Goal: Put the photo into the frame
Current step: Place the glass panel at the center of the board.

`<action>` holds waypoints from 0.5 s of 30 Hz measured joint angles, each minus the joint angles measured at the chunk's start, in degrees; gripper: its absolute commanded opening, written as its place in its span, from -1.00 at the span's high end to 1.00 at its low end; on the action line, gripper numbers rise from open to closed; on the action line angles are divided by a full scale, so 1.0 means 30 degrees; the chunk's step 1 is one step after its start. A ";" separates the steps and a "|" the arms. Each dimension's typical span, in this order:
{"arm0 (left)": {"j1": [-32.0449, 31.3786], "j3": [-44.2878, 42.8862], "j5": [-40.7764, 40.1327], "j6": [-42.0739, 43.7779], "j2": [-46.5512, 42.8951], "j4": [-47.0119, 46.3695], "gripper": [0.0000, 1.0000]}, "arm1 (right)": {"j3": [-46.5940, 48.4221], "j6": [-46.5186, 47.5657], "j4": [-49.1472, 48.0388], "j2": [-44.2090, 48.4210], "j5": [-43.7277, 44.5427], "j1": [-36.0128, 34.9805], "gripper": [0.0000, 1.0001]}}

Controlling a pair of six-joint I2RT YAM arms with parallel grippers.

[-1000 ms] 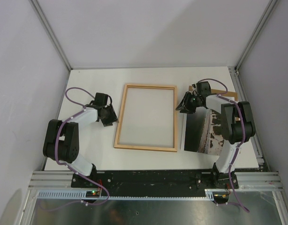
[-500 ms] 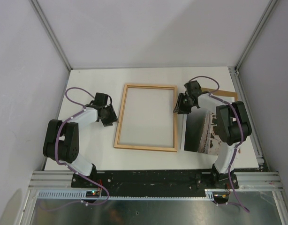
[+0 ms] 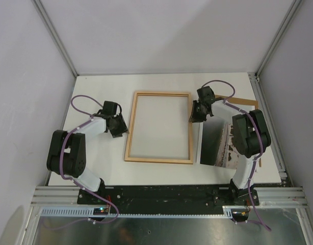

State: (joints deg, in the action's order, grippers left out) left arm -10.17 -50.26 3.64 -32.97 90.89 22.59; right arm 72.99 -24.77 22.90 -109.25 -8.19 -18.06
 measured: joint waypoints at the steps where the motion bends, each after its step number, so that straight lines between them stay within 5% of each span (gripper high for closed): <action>1: 0.0000 0.0000 0.0000 0.0000 0.0000 0.0000 0.08 | 0.0058 0.0007 0.0000 -0.0036 0.0058 -0.0022 0.54; 15: 0.0000 0.0000 0.0007 0.0007 0.0000 0.0007 0.07 | 0.1027 0.0510 0.0510 -0.0546 0.2098 -0.0998 0.37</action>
State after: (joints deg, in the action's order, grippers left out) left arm -10.17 -50.26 3.66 -32.95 90.89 22.61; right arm 76.07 -23.24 24.43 -110.89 -1.89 -21.06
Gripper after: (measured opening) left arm 0.462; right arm 0.307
